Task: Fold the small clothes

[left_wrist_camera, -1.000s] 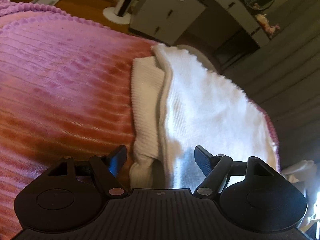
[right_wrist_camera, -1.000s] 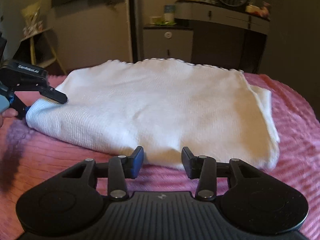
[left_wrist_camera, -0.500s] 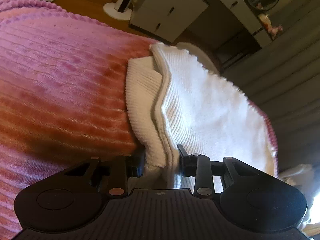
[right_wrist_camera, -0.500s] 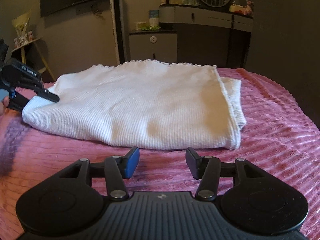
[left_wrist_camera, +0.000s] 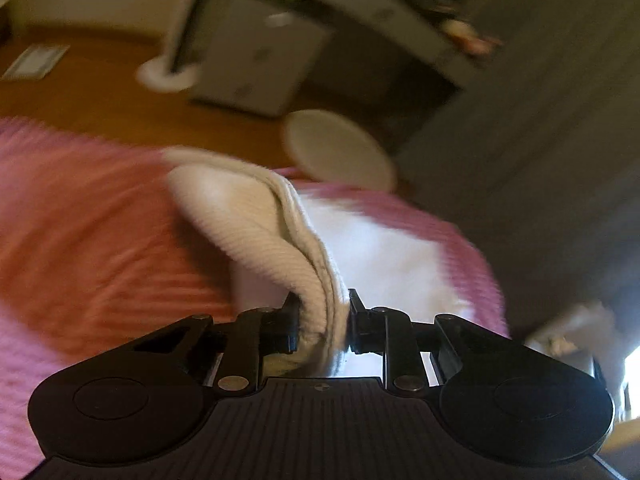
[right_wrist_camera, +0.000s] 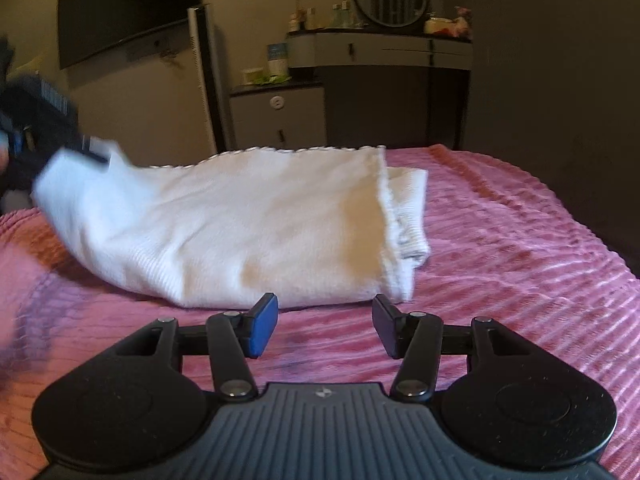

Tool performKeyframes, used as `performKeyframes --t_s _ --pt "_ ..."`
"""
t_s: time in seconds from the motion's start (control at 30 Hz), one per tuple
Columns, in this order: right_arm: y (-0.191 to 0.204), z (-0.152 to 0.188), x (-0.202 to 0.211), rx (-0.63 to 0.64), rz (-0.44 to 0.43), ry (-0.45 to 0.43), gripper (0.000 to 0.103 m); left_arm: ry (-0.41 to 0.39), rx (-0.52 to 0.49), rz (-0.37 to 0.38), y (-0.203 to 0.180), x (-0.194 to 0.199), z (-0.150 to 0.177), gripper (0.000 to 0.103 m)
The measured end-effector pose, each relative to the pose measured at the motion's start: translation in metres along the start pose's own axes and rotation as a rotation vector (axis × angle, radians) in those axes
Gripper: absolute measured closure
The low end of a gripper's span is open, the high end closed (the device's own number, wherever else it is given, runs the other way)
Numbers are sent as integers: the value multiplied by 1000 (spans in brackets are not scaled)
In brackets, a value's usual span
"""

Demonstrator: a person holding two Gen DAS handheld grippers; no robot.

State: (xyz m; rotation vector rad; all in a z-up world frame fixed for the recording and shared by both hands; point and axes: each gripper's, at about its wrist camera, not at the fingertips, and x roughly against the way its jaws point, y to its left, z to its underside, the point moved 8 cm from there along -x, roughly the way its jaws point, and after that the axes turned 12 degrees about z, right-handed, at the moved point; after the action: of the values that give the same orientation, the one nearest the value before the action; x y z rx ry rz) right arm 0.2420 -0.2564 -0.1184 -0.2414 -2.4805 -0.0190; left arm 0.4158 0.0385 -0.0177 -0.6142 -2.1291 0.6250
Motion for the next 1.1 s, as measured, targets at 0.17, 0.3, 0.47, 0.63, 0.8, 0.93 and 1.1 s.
performKeyframes --t_s 0.17,0.3,0.47,0.63,0.8,0.93,1.1 --pt "-13 -3 1 -29 14 12 51 104 -152 23 -56 -54 25 71" --pt "-17 -5 5 -12 5 11 51 99 -99 97 -53 -44 38 68" --pt "-13 -16 7 -3 -28 -1 48 -42 -77 31 -14 15 34 57" --pt "1 -42 -2 -91 -111 4 43 -4 -133 -203 35 18 52 57" --pt "12 -65 -33 -252 -228 115 38 89 -132 -159 34 -14 86 56" --pt "22 -74 -73 -333 -302 252 29 132 -157 -191 37 -29 107 55" --pt "38 -70 -115 -413 -361 375 28 132 -165 -188 41 -32 109 53"
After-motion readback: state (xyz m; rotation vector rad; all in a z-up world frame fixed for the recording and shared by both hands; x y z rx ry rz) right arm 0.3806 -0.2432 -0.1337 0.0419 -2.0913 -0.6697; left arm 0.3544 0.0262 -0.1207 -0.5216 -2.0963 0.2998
